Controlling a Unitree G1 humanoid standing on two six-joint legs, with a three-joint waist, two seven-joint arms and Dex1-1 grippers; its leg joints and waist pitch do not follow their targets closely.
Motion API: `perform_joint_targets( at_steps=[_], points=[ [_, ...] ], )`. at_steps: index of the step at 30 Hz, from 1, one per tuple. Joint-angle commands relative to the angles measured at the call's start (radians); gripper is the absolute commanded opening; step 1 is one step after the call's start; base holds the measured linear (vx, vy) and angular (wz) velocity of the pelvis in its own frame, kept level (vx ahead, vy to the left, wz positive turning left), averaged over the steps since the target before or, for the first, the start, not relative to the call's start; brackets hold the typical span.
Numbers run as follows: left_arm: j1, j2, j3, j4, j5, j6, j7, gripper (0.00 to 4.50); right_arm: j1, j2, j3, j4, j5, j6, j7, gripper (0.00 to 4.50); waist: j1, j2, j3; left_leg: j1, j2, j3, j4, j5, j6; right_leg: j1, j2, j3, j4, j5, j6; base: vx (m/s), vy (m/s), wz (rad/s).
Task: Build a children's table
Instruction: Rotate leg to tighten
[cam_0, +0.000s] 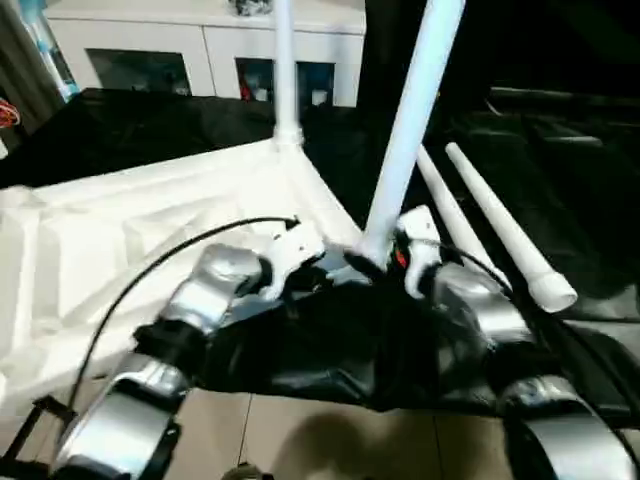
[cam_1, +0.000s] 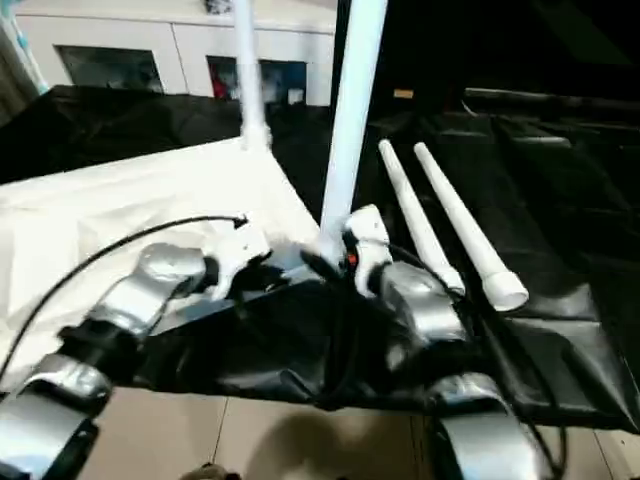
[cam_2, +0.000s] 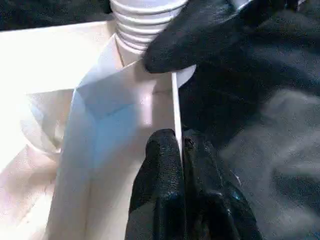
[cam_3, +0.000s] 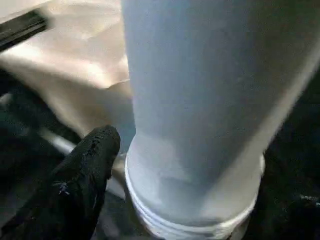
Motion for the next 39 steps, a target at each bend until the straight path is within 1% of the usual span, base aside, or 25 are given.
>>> perform_joint_targets(
  at_steps=[1,3,4,5,8,9,12,14,15,18,19,21,24,25,27,28,29,30,31,32,34,35,36,38,39],
  points=[
    [-0.016,-0.027,-0.033,-0.061,-0.034,-0.057,-0.055,0.00,0.023,0.011,0.068,-0.032,-0.002,0.010,0.099,3.85,0.001,0.004,-0.068,0.014,0.070,-0.030,-0.065,-0.172,0.071,0.057,-0.107,0.065,-0.074,-0.236,-0.182,0.000,0.000,0.00],
    [-0.017,-0.015,-0.022,-0.057,-0.067,-0.052,-0.126,0.00,0.063,-0.054,0.100,-0.106,0.012,0.009,0.232,3.85,0.010,0.006,-0.067,0.018,0.073,-0.032,-0.067,-0.190,0.059,0.055,-0.109,0.066,-0.077,-0.283,-0.170,0.000,0.000,0.00],
    [-0.019,-0.011,-0.023,-0.055,-0.071,-0.054,-0.143,0.00,0.072,-0.069,0.107,-0.123,0.016,0.012,0.263,3.85,0.013,0.005,-0.067,0.016,0.072,-0.031,-0.066,-0.190,0.063,0.056,-0.107,0.067,-0.076,-0.281,-0.165,0.000,0.000,0.00],
    [-0.019,-0.010,-0.023,-0.053,-0.072,-0.056,-0.148,0.00,0.074,-0.074,0.109,-0.129,0.018,0.014,0.272,3.85,0.014,0.004,-0.067,0.018,0.074,-0.032,-0.068,-0.190,0.065,0.055,-0.107,0.067,-0.078,-0.281,-0.163,0.000,0.000,0.00],
    [-0.025,0.002,-0.028,-0.039,-0.069,-0.070,-0.187,0.00,0.091,-0.110,0.127,-0.173,0.032,0.034,0.342,3.85,0.016,0.002,-0.069,0.014,0.073,-0.032,-0.066,-0.177,0.072,0.057,-0.108,0.066,-0.075,-0.258,-0.174,0.000,0.000,0.00],
    [-0.028,0.008,-0.031,-0.033,-0.067,-0.075,-0.204,0.00,0.098,-0.123,0.132,-0.190,0.037,0.049,0.372,3.70,0.017,0.003,-0.069,0.013,0.072,-0.032,-0.065,-0.176,0.072,0.058,-0.109,0.066,-0.076,-0.261,-0.173,0.000,0.000,0.00],
    [-0.040,0.023,-0.039,-0.017,-0.068,-0.089,-0.253,0.00,0.116,-0.151,0.150,-0.240,0.052,0.086,0.444,3.60,0.020,0.004,-0.069,0.013,0.072,-0.033,-0.065,-0.170,0.075,0.057,-0.107,0.065,-0.078,-0.272,-0.165,0.000,0.000,0.00],
    [-0.044,0.024,-0.039,-0.013,-0.068,-0.090,-0.259,0.00,0.119,-0.153,0.152,-0.248,0.055,0.092,0.452,3.42,0.022,0.006,-0.070,0.014,0.073,-0.034,-0.065,-0.168,0.075,0.056,-0.108,0.065,-0.076,-0.268,-0.168,0.000,0.000,0.00],
    [-0.049,0.025,-0.038,-0.004,-0.066,-0.094,-0.263,0.00,0.125,-0.156,0.158,-0.261,0.057,0.103,0.461,3.23,0.023,0.006,-0.070,0.014,0.073,-0.034,-0.065,-0.169,0.073,0.056,-0.107,0.064,-0.077,-0.270,-0.170,0.000,0.000,0.00],
    [-0.057,0.022,-0.032,0.012,-0.061,-0.102,-0.259,0.00,0.135,-0.159,0.165,-0.279,0.057,0.115,0.466,3.11,0.027,0.006,-0.070,0.016,0.073,-0.034,-0.066,-0.176,0.065,0.056,-0.108,0.064,-0.078,-0.277,-0.166,0.000,0.000,0.00],
    [-0.059,0.020,-0.030,0.015,-0.060,-0.104,-0.258,0.00,0.138,-0.159,0.166,-0.283,0.057,0.119,0.466,2.92,0.028,0.006,-0.070,0.016,0.073,-0.034,-0.066,-0.176,0.064,0.056,-0.108,0.064,-0.078,-0.279,-0.166,0.000,0.000,0.00],
    [-0.059,0.013,-0.023,0.023,-0.057,-0.108,-0.241,0.00,0.144,-0.153,0.168,-0.287,0.053,0.128,0.455,2.89,0.031,0.005,-0.070,0.016,0.071,-0.033,-0.065,-0.176,0.061,0.056,-0.108,0.064,-0.080,-0.289,-0.160,0.000,0.000,0.00],
    [-0.058,-0.008,-0.006,0.038,-0.053,-0.109,-0.185,0.00,0.151,-0.122,0.156,-0.279,0.041,0.165,0.389,2.82,0.033,0.005,-0.071,0.017,0.072,-0.035,-0.066,-0.170,0.060,0.055,-0.107,0.064,-0.079,-0.290,-0.155,0.000,0.000,0.00],
    [-0.059,-0.012,-0.004,0.041,-0.052,-0.110,-0.173,0.00,0.151,-0.114,0.151,-0.274,0.038,0.174,0.370,2.82,0.031,0.005,-0.068,0.017,0.071,-0.034,-0.067,-0.180,0.057,0.053,-0.108,0.063,-0.082,-0.308,-0.152,0.000,0.000,0.00],
    [-0.066,-0.033,0.011,0.057,-0.043,-0.092,-0.102,0.00,0.131,-0.058,0.121,-0.219,0.016,0.187,0.233,2.81,0.029,0.006,-0.067,0.020,0.072,-0.036,-0.068,-0.195,0.047,0.051,-0.109,0.063,-0.087,-0.340,-0.146,0.000,0.000,0.00],
    [-0.074,-0.048,0.019,0.070,-0.035,-0.079,-0.052,0.00,0.109,-0.020,0.099,-0.166,-0.004,0.180,0.124,2.80,0.025,0.007,-0.064,0.024,0.069,-0.036,-0.070,-0.220,0.033,0.047,-0.110,0.061,-0.093,-0.388,-0.140,0.000,0.000,0.00],
    [-0.078,-0.055,0.023,0.076,-0.032,-0.073,-0.030,0.00,0.096,-0.003,0.088,-0.137,-0.014,0.173,0.071,2.80,0.012,0.005,-0.057,0.025,0.065,-0.040,-0.073,-0.259,0.012,0.047,-0.113,0.057,-0.098,-0.465,-0.126,0.000,0.000,0.00],
    [-0.083,-0.063,0.026,0.083,-0.029,-0.067,-0.007,0.00,0.081,0.016,0.077,-0.104,-0.025,0.164,0.013,2.79,-0.001,0.006,-0.055,0.030,0.061,-0.046,-0.073,-0.292,-0.003,0.047,-0.116,0.052,-0.111,-0.555,-0.096,0.000,0.000,0.00],
    [-0.089,-0.075,0.032,0.089,-0.028,-0.059,0.019,0.00,0.063,0.036,0.060,-0.068,-0.030,0.159,-0.052,2.79,-0.006,0.004,-0.055,0.031,0.059,-0.046,-0.073,-0.296,-0.005,0.048,-0.116,0.050,-0.117,-0.579,-0.082,0.000,0.000,0.00],
    [-0.094,-0.093,0.040,0.092,-0.031,-0.040,0.049,0.00,0.038,0.066,0.032,-0.025,-0.019,0.165,-0.118,2.79,-0.011,0.007,-0.057,0.033,0.061,-0.047,-0.073,-0.293,-0.004,0.047,-0.118,0.054,-0.120,-0.578,-0.078,0.000,0.000,0.00],
    [-0.103,-0.123,0.052,0.098,-0.027,-0.011,0.111,0.00,-0.001,0.114,-0.014,0.034,0.002,0.180,-0.234,2.79,-0.024,0.009,-0.056,0.035,0.063,-0.047,-0.076,-0.312,-0.001,0.043,-0.112,0.055,-0.117,-0.539,-0.094,0.000,0.000,0.00],
    [-0.103,-0.127,0.053,0.099,-0.025,-0.008,0.120,0.00,-0.006,0.120,-0.018,0.041,0.002,0.179,-0.246,2.79,-0.028,0.008,-0.055,0.036,0.063,-0.048,-0.077,-0.316,-0.001,0.044,-0.111,0.054,-0.117,-0.537,-0.096,0.000,0.000,0.00],
    [-0.107,-0.167,0.059,0.102,-0.008,0.013,0.208,0.00,-0.045,0.173,-0.027,0.103,-0.013,0.140,-0.345,2.79,-0.029,0.010,-0.057,0.035,0.063,-0.048,-0.076,-0.310,0.000,0.045,-0.113,0.057,-0.116,-0.524,-0.100,0.000,0.000,0.00],
    [-0.105,-0.181,0.055,0.102,-0.002,0.012,0.228,0.00,-0.051,0.188,0.003,0.113,-0.042,0.101,-0.342,2.79,-0.028,0.010,-0.059,0.037,0.061,-0.045,-0.074,-0.297,0.000,0.044,-0.113,0.058,-0.115,-0.503,-0.109,0.000,0.000,0.00],
    [-0.102,-0.186,0.050,0.104,0.003,0.003,0.229,0.00,-0.054,0.197,0.009,0.120,-0.051,0.092,-0.332,2.79,-0.026,0.009,-0.060,0.032,0.061,-0.042,-0.074,-0.279,0.013,0.047,-0.113,0.062,-0.111,-0.467,-0.115,0.000,0.000,0.00]
  ],
)
